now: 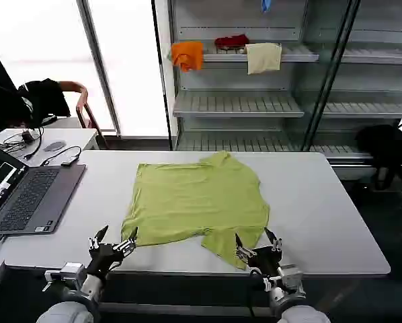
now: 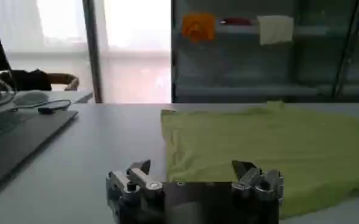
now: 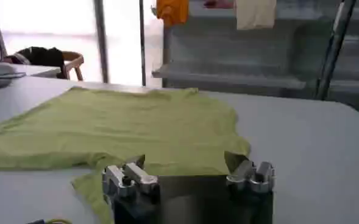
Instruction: Fold and organize the clothes.
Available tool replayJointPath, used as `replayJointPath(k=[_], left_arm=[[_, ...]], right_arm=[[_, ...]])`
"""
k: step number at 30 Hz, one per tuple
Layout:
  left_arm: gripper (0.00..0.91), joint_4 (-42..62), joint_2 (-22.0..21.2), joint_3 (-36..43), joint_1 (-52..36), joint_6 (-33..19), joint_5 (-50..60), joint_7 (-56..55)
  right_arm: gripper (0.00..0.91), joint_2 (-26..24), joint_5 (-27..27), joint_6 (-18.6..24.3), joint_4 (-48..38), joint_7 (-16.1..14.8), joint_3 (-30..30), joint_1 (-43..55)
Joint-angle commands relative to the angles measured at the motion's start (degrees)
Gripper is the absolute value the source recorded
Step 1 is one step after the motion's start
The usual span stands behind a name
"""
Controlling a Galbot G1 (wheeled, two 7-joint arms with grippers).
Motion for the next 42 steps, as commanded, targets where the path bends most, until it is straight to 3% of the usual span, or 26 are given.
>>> replayJointPath(k=[1,9,10,12,13,14,18,21,22,24,25,26,34,35,36,37,42], left_arm=[[0.907,2.46,0.21,0.55,0.44,0.16,4.15,-0.18],[0.907,3.2,0.31,0.87,0.48,-0.09,4.32,-0.56],[0.907,3.4,0.26,0.94,0.3,-0.08,4.43,-0.57],[0.867,3.82,0.12,1.02,-0.02,-0.06,5.01,-0.56],[0.826,4.17,0.04,1.08,-0.16,-0.01,5.24,-0.62],[0.806,4.36,-0.01,1.14,-0.24,0.01,5.43,-0.67],[0.645,5.31,-0.06,1.36,-0.28,0.01,6.01,-0.94],[0.343,5.6,-0.11,1.45,-0.32,0.02,6.03,-1.06],[0.111,5.61,-0.12,1.44,-0.33,0.04,6.03,-1.06],[0.02,5.48,-0.25,1.48,-0.27,0.06,6.03,-1.04],[0.01,5.37,-0.27,1.48,-0.25,0.01,6.02,-0.97],[0.01,5.2,-0.25,1.54,-0.13,-0.08,5.97,-0.9],[0.01,4.18,-0.4,1.75,0.29,-0.39,6.09,0.06],[0.01,4.23,-0.4,1.76,0.29,-0.38,6.18,0.1],[0.01,4.27,-0.43,1.77,0.29,-0.43,6.21,0.12],[0.01,4.23,-0.46,1.75,0.35,-0.53,6.17,0.14],[0.01,3.6,-0.49,1.66,0.8,-1.06,6.13,0.15]], right_arm=[[0.907,0.1,-0.78,0.65,-1.1,0.34,-1.28,-0.96],[0.907,-0.11,-0.73,1.18,-1.72,0.49,-1.18,-1.61],[0.877,-0.09,-0.7,1.22,-2.0,0.49,-1.07,-1.56],[0.725,-0.09,-0.72,1.33,-2.43,0.48,-0.94,-1.55],[0.574,-0.09,-0.77,1.38,-2.54,0.4,-0.92,-1.56],[0.534,-0.2,-0.78,1.48,-2.83,0.33,-0.91,-1.56],[0.383,-0.7,-0.79,1.76,-3.32,0.26,-1.18,-1.38],[0.222,-0.72,-1.0,1.83,-3.59,0.09,-1.26,-1.18],[0.141,-0.73,-1.05,1.82,-3.61,0.05,-1.27,-1.15],[0.101,-0.76,-1.09,1.84,-3.62,-0.06,-1.29,-1.09],[0.01,-0.81,-1.1,1.83,-3.58,-0.09,-1.32,-1.07],[0.0,-0.84,-1.08,1.86,-3.53,-0.16,-1.32,-1.04],[0.01,-0.87,-0.97,2.35,-2.9,-0.63,-1.53,-1.27],[0.252,-0.87,-1.03,2.33,-2.93,-0.59,-1.53,-1.27],[0.665,-0.87,-1.07,2.46,-2.95,-0.54,-1.5,-1.36],[0.907,-0.85,-0.97,2.64,-2.87,-0.45,-1.44,-1.44],[0.907,-0.75,-1.01,4.64,-2.39,-0.85,-0.48,-2.56]])
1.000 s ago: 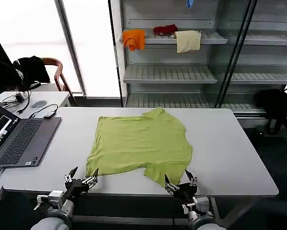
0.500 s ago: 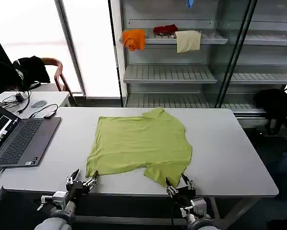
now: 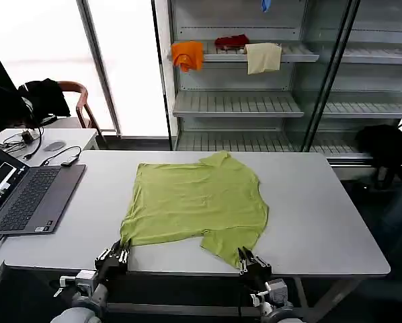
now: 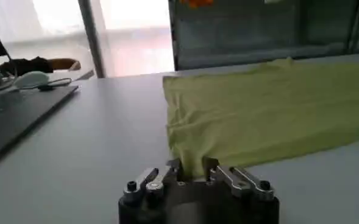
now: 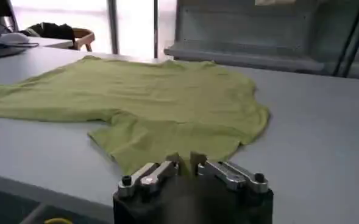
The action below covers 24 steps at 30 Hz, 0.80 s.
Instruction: Fold and organize the clothes.
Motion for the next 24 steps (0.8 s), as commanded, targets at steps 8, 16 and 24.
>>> replayJointPath(k=[8,16,24], left_arm=[[0.01,-0.86,-0.13,-0.06,0.52,-0.76,0.08,0.26],[0.01,-1.06,-0.14,0.11,0.98,-1.29,0.09,0.49],[0.01,-1.34,-0.01,0.04,1.11,-1.59,-0.06,0.89]], right_arm=[[0.181,-0.61,-1.65,1.23,-0.65,0.16,0.13,-1.01],[0.0,-0.27,-1.44,1.08,-1.95,-0.12,-0.55,-0.93],[0.0,-0.17,-0.04,1.02,-1.14,-0.36,-0.71,-0.85]])
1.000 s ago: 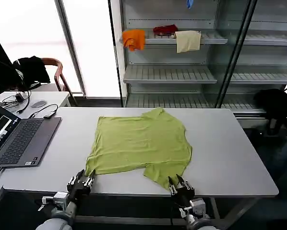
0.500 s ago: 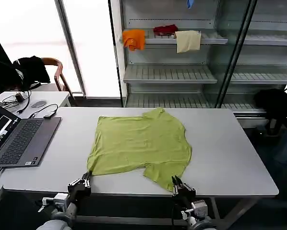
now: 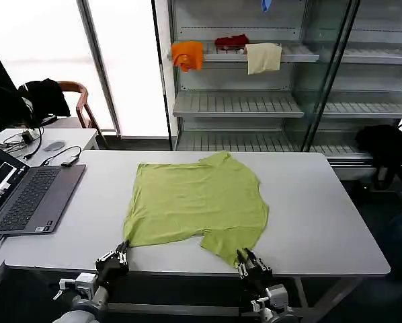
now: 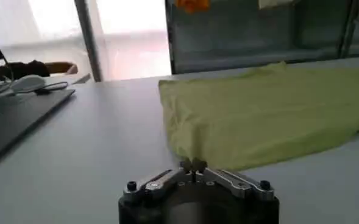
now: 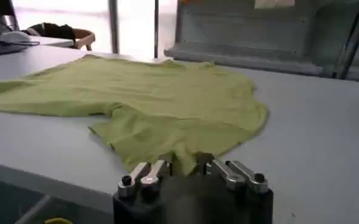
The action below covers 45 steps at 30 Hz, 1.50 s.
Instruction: Fold and organize the clothes.
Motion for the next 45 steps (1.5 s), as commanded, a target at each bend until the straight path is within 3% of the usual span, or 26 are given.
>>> replayJointPath(k=[1,11,24,32,45], left_arm=[[0.01,-0.19,0.08,-0.01,-0.02,-0.27,-0.13,0.38],[0.0,-1.24,-0.2,-0.71,-2.38,-1.05,-7.3,2.14],[0.0,2.87,-1.01,-3.14,-13.38,4.03,-11.96,3.15],[0.0,6.82,-0.78,-2.71,-19.21,5.66,-12.76,2.57],[0.0,14.09,-0.4,-1.19,-23.99,5.29,-5.82,3.09]], right_arm=[[0.0,0.03,0.33,0.17,-0.05,-0.1,-0.09,-0.07],[0.0,2.59,3.43,4.17,1.28,0.66,1.38,2.84],[0.0,6.59,3.37,-2.23,-2.87,-0.39,3.22,16.34],[0.0,6.26,3.12,-5.56,-11.62,0.69,1.41,27.9],[0.0,6.64,1.92,-4.93,-25.67,-0.76,1.75,40.24]])
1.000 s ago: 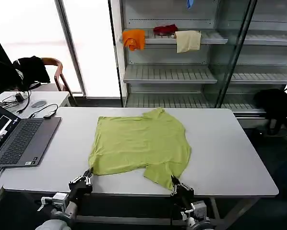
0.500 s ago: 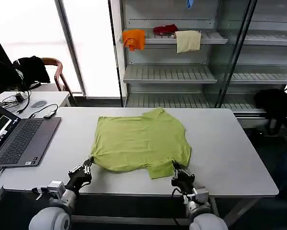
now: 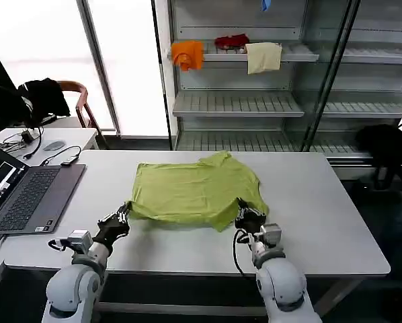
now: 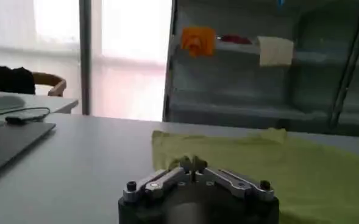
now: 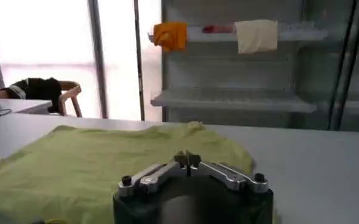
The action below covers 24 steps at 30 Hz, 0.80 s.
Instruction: Fold and organize the clothes.
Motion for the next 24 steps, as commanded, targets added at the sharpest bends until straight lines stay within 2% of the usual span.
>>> replayJointPath(k=[1,11,12,13,14,19,24], left_arm=[[0.0,6.6,0.36,0.24,-5.21,0.27,3.34,0.46],[0.01,10.06,0.66,0.58,-6.35,-0.46,4.86,1.31],[0.02,10.27,0.63,0.75,-6.48,-0.62,4.95,1.43],[0.252,10.37,0.6,0.84,-6.57,-0.62,5.12,1.53],[0.907,10.5,0.57,0.91,-6.63,-0.65,5.21,1.53],[0.907,10.11,0.37,1.55,-6.72,-1.67,6.82,1.61],[0.907,8.66,0.27,2.0,-6.85,-1.67,6.88,1.57]], right_arm=[[0.0,0.33,-0.73,-0.41,-9.7,-0.28,-0.34,9.37],[0.0,1.42,-3.59,0.71,-14.27,-1.77,-0.44,11.57],[0.574,1.46,-3.97,0.86,-14.59,-2.01,-0.42,11.63],[0.907,1.48,-4.06,0.87,-14.69,-2.04,-0.39,11.65],[0.907,1.52,-4.37,0.81,-14.79,-1.91,-0.39,11.64],[0.907,1.65,-6.05,1.29,-15.4,-2.24,-0.07,11.58],[0.907,2.01,-6.4,2.62,-16.48,-0.85,0.52,12.37]])
